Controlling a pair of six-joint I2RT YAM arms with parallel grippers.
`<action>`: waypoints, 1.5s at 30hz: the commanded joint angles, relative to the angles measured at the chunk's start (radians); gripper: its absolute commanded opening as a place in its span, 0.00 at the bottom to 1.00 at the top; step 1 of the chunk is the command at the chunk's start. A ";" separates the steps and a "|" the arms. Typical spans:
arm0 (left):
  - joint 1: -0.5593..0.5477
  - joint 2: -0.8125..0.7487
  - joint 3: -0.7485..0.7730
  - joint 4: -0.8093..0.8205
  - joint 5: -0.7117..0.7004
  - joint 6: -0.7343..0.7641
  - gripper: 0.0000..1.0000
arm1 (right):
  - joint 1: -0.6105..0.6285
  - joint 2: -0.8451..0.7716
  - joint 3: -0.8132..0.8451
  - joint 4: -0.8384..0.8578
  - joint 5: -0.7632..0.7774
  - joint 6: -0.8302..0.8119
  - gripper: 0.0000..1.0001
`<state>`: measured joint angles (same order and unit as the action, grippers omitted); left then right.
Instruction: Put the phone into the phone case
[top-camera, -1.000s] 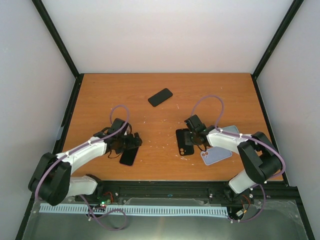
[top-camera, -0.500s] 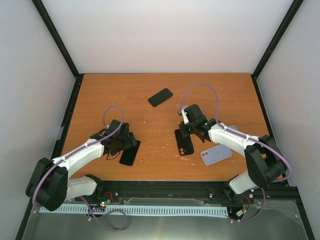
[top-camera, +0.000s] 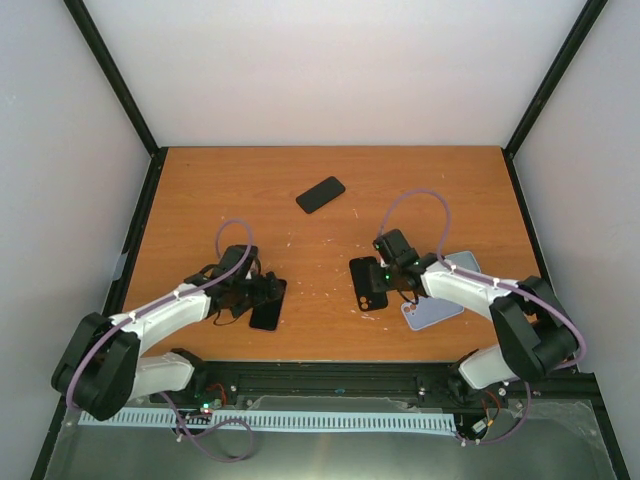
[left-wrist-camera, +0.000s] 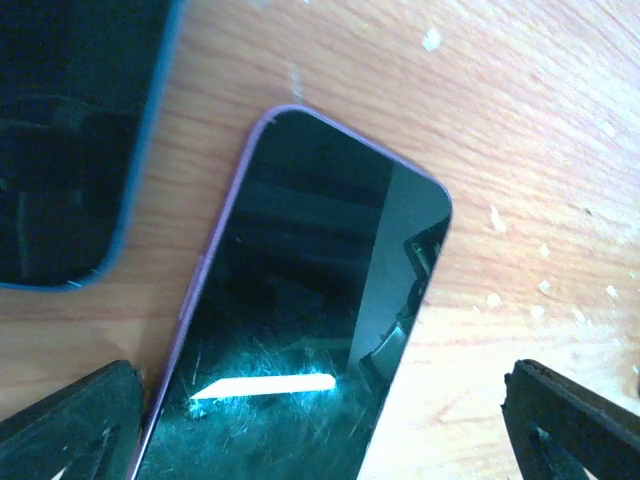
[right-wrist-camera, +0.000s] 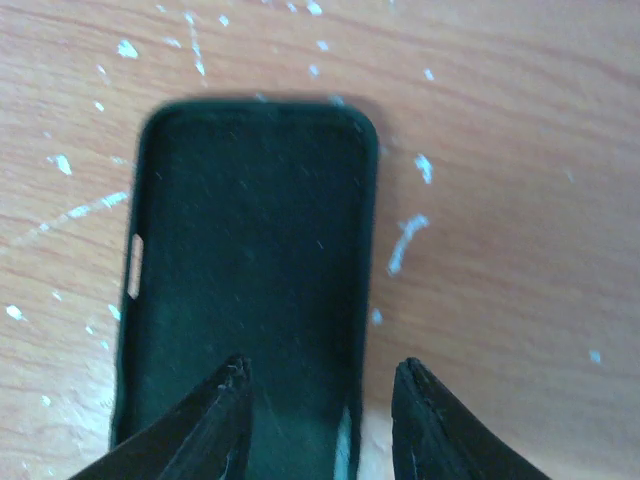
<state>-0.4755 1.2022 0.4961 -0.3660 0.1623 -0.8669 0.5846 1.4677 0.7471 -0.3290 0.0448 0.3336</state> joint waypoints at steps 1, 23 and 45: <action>-0.049 0.008 -0.029 0.005 0.102 -0.045 0.99 | -0.003 -0.082 -0.051 -0.001 0.048 0.113 0.39; -0.116 0.307 0.225 -0.027 -0.006 0.036 0.90 | -0.003 0.040 -0.058 0.028 0.013 0.174 0.35; -0.242 0.435 0.456 -0.332 -0.188 0.208 0.99 | 0.003 -0.233 -0.224 0.119 -0.029 0.375 0.69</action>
<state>-0.6571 1.6035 0.8814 -0.5858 0.0391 -0.6872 0.5850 1.3441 0.5674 -0.1753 -0.0834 0.7021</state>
